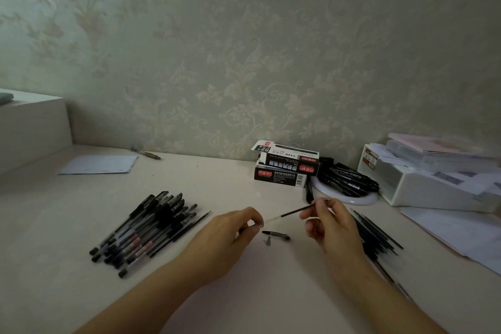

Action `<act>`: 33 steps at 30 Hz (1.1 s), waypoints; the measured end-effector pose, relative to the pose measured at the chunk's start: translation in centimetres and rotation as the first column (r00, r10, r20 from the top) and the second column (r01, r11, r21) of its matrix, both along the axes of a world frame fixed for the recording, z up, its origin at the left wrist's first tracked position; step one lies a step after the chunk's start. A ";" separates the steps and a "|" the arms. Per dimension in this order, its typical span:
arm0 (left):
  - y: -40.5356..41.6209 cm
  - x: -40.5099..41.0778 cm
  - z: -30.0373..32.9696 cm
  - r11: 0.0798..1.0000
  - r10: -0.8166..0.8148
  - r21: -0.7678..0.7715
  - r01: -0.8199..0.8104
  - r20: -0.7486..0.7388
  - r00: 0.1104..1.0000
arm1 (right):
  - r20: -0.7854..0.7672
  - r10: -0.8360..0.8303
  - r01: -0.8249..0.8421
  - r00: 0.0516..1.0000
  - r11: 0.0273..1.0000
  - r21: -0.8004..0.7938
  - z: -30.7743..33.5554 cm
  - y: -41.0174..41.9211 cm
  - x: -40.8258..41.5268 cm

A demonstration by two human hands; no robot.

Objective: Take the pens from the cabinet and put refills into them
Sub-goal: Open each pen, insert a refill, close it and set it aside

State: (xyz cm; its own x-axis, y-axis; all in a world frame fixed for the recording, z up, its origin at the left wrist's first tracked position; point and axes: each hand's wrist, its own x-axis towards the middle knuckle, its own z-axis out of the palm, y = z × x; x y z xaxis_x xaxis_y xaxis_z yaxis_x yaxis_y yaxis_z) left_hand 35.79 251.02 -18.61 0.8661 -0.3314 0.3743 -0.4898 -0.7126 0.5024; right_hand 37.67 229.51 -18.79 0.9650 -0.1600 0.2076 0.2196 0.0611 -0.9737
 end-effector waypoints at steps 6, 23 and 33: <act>0.0 0.1 0.1 0.994 -0.029 -0.106 0.024 -0.044 0.999 | -0.008 0.031 -0.031 0.999 0.999 0.025 -0.2 0.1 0.2; -0.4 0.0 0.1 0.986 -0.074 -0.150 0.068 -0.035 0.997 | 0.046 0.243 -0.179 0.969 0.817 -0.549 -0.1 1.6 -1.1; -0.2 0.3 -0.2 0.990 -0.069 -0.129 0.064 -0.035 0.997 | 0.123 0.248 -0.061 0.961 0.622 -0.781 -0.8 1.5 -0.9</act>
State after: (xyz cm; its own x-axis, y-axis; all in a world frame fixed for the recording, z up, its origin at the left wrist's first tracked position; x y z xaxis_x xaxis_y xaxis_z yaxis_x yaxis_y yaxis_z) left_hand 36.05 250.82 -18.80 0.8585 -0.3404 0.3836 -0.5122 -0.6077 0.6069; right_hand 36.76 231.02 -19.57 0.8807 0.2943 0.3711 0.4707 -0.6305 -0.6171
